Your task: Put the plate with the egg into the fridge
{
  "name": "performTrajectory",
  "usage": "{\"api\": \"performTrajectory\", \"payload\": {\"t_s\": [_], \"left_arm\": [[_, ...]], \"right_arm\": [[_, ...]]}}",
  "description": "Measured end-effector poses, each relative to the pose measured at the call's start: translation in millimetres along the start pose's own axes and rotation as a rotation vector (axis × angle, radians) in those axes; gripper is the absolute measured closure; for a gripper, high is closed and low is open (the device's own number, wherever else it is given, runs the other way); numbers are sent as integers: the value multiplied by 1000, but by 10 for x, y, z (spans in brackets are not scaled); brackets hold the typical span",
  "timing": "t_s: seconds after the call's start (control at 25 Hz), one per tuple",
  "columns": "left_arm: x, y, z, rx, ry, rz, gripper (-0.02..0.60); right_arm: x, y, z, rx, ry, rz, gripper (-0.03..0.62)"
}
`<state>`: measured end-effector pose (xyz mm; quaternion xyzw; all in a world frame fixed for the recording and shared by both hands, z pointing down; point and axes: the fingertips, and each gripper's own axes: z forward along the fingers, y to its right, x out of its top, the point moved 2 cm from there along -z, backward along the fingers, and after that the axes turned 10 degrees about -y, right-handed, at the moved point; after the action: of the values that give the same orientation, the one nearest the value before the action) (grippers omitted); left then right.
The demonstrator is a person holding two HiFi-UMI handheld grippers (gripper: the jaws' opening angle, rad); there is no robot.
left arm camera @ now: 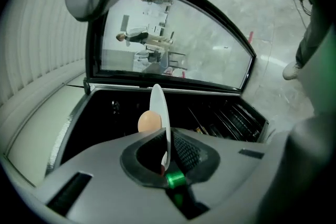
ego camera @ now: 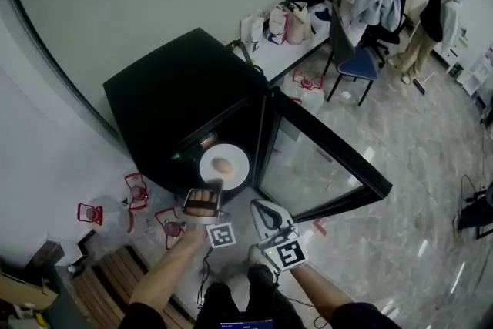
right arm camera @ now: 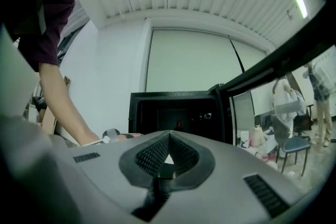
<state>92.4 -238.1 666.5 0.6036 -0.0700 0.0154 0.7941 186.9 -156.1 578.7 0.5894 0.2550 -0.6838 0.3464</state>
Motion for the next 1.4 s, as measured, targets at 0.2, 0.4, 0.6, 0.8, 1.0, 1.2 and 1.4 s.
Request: {"api": "performTrajectory", "payload": {"t_s": [0.2, 0.4, 0.6, 0.8, 1.0, 1.2, 1.4], "left_arm": [[22, 313, 917, -26, -115, -2, 556], [-128, 635, 1623, -84, -188, 10, 555], [-131, 780, 1915, -129, -194, 5, 555], [-129, 912, 1941, -238, -223, -4, 555], [-61, 1203, 1917, -561, -201, -137, 554], [-37, 1287, 1888, -758, -210, -97, 533], [-38, 1304, 1862, -908, -229, -27, 512]], "right_arm": [[-426, 292, 287, 75, -25, 0, 586], [-813, 467, 508, 80, -51, 42, 588], [-951, 602, 706, 92, -72, 62, 588], [-953, 625, 768, 108, -83, 75, 588], [-940, 674, 779, 118, -85, 82, 588], [-938, 749, 792, 113, -84, 97, 588], [-912, 800, 794, 117, -82, 95, 588]]}}
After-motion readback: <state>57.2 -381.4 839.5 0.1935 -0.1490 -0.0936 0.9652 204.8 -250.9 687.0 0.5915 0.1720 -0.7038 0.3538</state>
